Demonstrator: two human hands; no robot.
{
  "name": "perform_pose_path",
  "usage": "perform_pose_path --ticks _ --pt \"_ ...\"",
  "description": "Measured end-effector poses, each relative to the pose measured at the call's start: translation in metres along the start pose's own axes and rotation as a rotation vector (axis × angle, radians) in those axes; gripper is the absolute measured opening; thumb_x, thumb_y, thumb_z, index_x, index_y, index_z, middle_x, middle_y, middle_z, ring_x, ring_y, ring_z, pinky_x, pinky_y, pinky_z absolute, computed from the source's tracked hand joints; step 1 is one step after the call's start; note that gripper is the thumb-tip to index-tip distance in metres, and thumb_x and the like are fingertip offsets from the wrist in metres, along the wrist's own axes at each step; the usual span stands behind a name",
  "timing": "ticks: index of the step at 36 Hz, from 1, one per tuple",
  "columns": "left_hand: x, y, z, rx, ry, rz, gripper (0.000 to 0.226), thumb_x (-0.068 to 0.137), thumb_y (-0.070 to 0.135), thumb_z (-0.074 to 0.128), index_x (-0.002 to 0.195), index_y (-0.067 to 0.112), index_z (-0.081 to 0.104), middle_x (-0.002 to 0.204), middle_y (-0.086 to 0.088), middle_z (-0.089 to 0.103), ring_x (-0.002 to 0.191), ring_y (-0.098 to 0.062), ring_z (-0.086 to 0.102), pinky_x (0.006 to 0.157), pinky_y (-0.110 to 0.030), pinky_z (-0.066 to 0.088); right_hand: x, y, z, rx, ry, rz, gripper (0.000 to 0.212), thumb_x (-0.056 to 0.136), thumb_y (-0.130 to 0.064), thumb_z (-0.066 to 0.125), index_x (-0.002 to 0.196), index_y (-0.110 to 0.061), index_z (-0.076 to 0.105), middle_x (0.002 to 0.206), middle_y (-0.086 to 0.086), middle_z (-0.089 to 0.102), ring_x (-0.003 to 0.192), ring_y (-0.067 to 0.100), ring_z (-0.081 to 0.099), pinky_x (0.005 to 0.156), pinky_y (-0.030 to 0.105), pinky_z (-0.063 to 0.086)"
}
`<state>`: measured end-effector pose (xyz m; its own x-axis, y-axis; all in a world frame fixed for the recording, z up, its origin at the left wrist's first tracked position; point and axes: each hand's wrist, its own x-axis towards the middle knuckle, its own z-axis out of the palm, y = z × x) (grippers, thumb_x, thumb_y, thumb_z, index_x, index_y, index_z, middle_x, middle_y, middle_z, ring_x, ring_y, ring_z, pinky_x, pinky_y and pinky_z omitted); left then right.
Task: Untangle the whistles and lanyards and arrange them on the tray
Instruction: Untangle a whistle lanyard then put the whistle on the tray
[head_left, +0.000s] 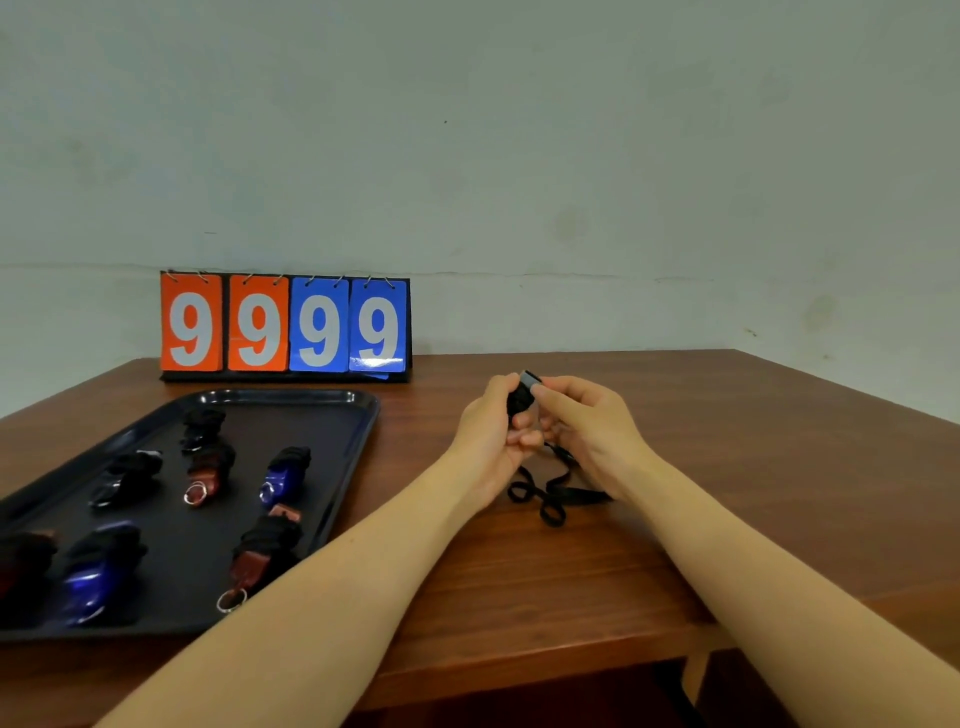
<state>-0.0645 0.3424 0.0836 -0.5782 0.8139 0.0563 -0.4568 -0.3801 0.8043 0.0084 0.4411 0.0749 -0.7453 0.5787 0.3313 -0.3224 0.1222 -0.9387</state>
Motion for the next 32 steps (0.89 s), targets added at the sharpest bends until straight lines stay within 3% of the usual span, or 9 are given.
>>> perform_pose_path --ticks 8,10,13,17,20,23,25,29,32 --pt "0.004 -0.004 -0.003 0.057 -0.006 0.034 0.026 0.102 0.023 0.040 0.104 0.002 0.056 0.054 0.000 0.035 0.043 -0.008 0.030 0.042 -0.018 0.033 -0.003 -0.003 0.001 0.080 -0.077 0.005 0.020 0.095 -0.009 0.057 0.110 0.003 0.061 0.079 0.021 0.066 0.067 0.030 0.068 0.067 0.033 0.059" --pt "0.007 -0.005 -0.005 0.071 -0.023 0.048 0.029 0.101 0.027 0.042 0.111 0.003 0.056 0.056 0.001 0.036 0.044 -0.008 0.030 0.043 -0.019 0.031 -0.003 -0.002 0.004 0.057 -0.054 -0.025 0.021 0.096 -0.011 0.056 0.111 0.001 0.060 0.079 0.020 0.066 0.068 0.031 0.067 0.064 0.035 0.059" --pt "0.012 -0.003 -0.006 0.124 -0.020 0.037 0.035 0.101 0.038 0.041 0.108 0.009 0.058 0.056 0.002 0.037 0.044 -0.009 0.029 0.043 -0.021 0.031 -0.002 0.001 0.005 -0.060 0.012 -0.081 0.022 0.094 -0.019 0.059 0.114 -0.010 0.064 0.083 0.014 0.069 0.075 0.028 0.066 0.075 0.044 0.058" --pt "0.017 -0.004 -0.005 0.288 0.038 -0.003 0.043 0.100 0.049 0.036 0.105 0.015 0.062 0.051 0.002 0.039 0.043 -0.011 0.030 0.043 -0.024 0.031 0.000 0.002 0.002 -0.168 0.049 -0.107 0.025 0.090 -0.024 0.066 0.115 -0.026 0.065 0.101 0.001 0.070 0.094 0.015 0.066 0.084 0.031 0.054" --pt "0.020 -0.007 -0.005 0.316 0.030 -0.070 0.047 0.099 0.054 0.032 0.119 0.018 0.055 0.049 0.000 0.040 0.041 -0.012 0.032 0.043 -0.024 0.030 -0.002 0.001 0.001 -0.165 0.033 -0.104 0.023 0.090 -0.021 0.066 0.111 -0.029 0.063 0.108 -0.003 0.067 0.084 0.000 0.067 0.069 0.015 0.053" --pt "0.023 -0.009 -0.007 0.346 0.020 -0.085 0.046 0.101 0.052 0.027 0.122 0.020 0.052 0.048 0.000 0.042 0.039 -0.012 0.032 0.042 -0.023 0.031 -0.003 0.000 0.000 -0.169 0.017 -0.090 0.019 0.090 -0.019 0.066 0.106 -0.028 0.063 0.109 -0.003 0.068 0.073 0.002 0.067 0.065 0.014 0.051" --pt "0.026 -0.009 -0.011 0.414 0.033 -0.041 0.046 0.102 0.048 0.025 0.119 0.018 0.055 0.049 -0.001 0.046 0.040 -0.013 0.034 0.043 -0.025 0.033 -0.002 0.001 0.000 -0.194 0.022 -0.094 0.019 0.090 -0.020 0.066 0.108 -0.025 0.063 0.107 -0.003 0.068 0.079 0.005 0.067 0.066 0.016 0.051" --pt "0.025 -0.008 -0.018 0.670 0.067 0.059 0.045 0.103 0.046 0.020 0.119 0.019 0.053 0.071 -0.007 0.052 0.051 -0.014 0.043 0.056 -0.029 0.040 0.002 0.004 -0.001 -0.238 0.075 -0.064 0.028 0.088 -0.023 0.067 0.115 -0.019 0.059 0.110 0.000 0.066 0.092 0.017 0.067 0.082 0.029 0.055" --pt "0.020 -0.007 -0.012 0.824 0.088 0.112 0.040 0.105 0.039 0.023 0.131 0.025 0.049 0.086 -0.003 0.054 0.065 -0.013 0.047 0.060 -0.025 0.043 0.005 0.003 -0.004 -0.116 0.134 -0.036 0.029 0.089 -0.019 0.067 0.116 -0.014 0.056 0.110 0.006 0.065 0.090 0.021 0.069 0.077 0.031 0.058"
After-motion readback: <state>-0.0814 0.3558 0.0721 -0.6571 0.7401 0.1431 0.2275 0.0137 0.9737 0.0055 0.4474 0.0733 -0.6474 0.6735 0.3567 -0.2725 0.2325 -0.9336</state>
